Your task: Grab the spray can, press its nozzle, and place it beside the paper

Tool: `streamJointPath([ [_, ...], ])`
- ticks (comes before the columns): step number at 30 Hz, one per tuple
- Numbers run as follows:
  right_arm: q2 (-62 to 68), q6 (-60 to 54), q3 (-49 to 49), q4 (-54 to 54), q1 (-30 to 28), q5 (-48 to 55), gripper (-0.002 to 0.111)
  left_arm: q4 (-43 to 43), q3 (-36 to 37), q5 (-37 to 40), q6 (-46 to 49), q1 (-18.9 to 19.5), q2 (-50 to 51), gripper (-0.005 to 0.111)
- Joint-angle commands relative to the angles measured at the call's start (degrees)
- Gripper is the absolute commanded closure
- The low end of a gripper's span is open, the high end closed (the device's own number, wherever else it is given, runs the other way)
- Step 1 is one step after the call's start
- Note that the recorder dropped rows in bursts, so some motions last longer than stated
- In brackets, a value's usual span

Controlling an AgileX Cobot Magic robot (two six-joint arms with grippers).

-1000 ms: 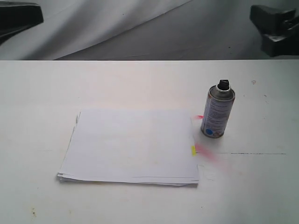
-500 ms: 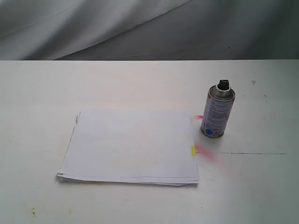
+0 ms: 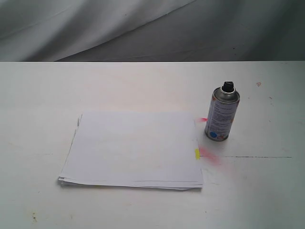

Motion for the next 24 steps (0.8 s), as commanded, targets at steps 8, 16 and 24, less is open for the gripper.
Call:
streamJointPath([
  [8,-0.1,0.2,4.5,0.6,-0.1,-2.3,0.108,-1.1,0.2,-0.4,1.2,0.1,0.4,0.107],
  [16,-0.1,0.2,4.7,0.5,-0.1,-2.5,0.108,-1.1,1.4,-3.1,12.5,0.1,0.4,0.107],
  [24,-0.1,0.2,15.3,0.5,-0.1,-3.7,0.108,-1.1,6.0,-3.1,13.9,0.1,0.4,0.107],
])
